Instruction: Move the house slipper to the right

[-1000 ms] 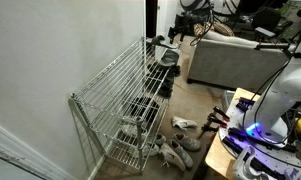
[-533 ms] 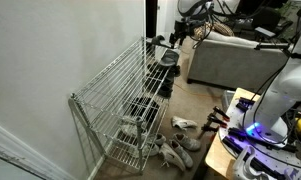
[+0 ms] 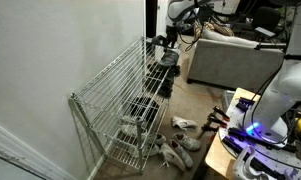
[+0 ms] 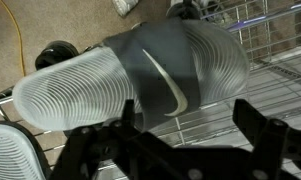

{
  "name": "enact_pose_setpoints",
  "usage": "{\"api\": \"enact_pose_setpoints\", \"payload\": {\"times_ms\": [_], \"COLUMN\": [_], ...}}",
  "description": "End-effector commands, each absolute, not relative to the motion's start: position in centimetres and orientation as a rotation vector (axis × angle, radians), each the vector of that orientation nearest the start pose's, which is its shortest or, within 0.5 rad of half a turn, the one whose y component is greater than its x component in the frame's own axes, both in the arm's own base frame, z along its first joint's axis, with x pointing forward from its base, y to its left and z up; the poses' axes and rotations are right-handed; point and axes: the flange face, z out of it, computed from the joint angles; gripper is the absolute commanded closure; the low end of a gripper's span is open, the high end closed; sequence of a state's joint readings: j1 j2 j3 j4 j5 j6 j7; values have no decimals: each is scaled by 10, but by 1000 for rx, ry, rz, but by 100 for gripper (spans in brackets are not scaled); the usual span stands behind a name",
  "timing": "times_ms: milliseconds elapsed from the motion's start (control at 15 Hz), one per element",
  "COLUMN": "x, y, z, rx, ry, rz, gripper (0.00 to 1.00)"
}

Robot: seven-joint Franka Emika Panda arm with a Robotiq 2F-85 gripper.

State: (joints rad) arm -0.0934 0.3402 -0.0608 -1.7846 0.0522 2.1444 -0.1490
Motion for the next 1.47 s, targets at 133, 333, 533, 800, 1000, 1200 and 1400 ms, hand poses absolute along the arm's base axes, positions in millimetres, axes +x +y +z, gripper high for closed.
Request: {"api": "enact_pose_setpoints", "payload": {"times_ms": [133,333,533,800,1000,1200,1400], "x": [660,668,673,666,662,662,665], "y": [-95,-103,-112,-118,-120,-121,-128], "z": [353,346,349,356,364,374,372], "rx": [-3102,-3119,-3151,-3133,-3115,-3066,-3028], "ry": [17,65,124,167,179,109,101], "rz": [18,42,44,180,279,256,221], "gripper": [0,0,0,0,0,0,0]}}
